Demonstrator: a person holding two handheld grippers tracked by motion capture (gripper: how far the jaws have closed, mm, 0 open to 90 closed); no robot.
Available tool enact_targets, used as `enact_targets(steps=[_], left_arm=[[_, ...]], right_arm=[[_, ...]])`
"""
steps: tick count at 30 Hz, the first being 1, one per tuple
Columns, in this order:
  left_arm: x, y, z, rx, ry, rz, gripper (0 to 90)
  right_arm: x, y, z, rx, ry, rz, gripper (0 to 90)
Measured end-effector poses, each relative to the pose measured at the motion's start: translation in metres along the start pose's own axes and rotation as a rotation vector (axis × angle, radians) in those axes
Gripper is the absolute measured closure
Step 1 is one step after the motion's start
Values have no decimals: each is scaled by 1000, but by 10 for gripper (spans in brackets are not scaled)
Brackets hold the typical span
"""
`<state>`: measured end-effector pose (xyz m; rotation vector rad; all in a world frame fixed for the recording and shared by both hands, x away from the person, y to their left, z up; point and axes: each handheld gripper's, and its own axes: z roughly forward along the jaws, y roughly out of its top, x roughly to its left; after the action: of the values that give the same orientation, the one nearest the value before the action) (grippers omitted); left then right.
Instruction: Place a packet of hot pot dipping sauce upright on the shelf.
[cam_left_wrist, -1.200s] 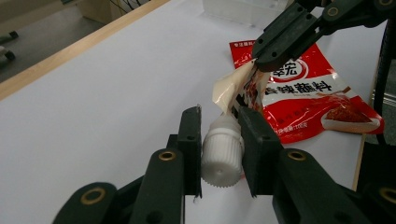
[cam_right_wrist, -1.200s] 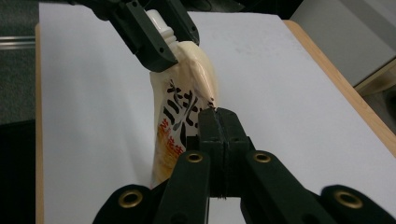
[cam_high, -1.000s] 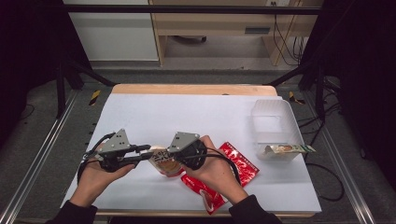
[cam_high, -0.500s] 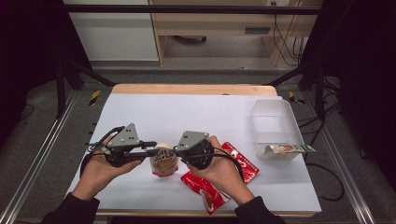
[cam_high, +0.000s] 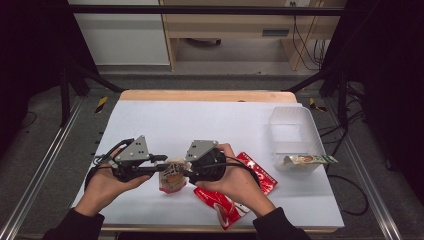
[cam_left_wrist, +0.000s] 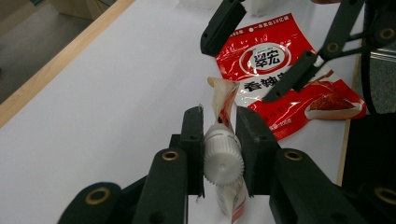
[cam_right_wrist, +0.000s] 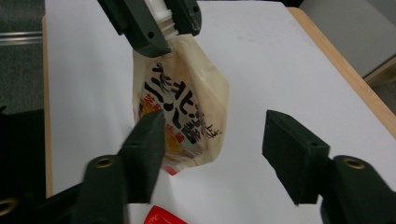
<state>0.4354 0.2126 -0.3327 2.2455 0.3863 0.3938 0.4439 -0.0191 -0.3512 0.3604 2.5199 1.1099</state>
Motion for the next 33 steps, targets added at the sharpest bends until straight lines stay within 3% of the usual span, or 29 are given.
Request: enact_targets(steps=[4, 9, 13, 18, 20, 28, 33], left_arm=[[-2, 1, -2, -10, -12, 12, 732], [-6, 3, -1, -9, -27, 30, 732], [-8, 4, 0, -13, -39, 44, 731], [-9, 4, -1, -20, -43, 42, 731], [-8, 3, -2, -32, -42, 33, 730], [-12, 3, -3, -24, -38, 57, 731], [-9, -1, -3, -48, -39, 26, 731]], right_arm=[[0, 8, 4, 55, 34, -34, 293], [1, 18, 6, 86, 83, -57, 300], [5, 25, 10, 135, 108, -101, 418], [7, 29, 11, 188, 91, -142, 767], [5, 30, 9, 182, 90, -126, 832], [9, 31, 10, 201, 114, -151, 846], [11, 32, 11, 195, 105, -176, 870]])
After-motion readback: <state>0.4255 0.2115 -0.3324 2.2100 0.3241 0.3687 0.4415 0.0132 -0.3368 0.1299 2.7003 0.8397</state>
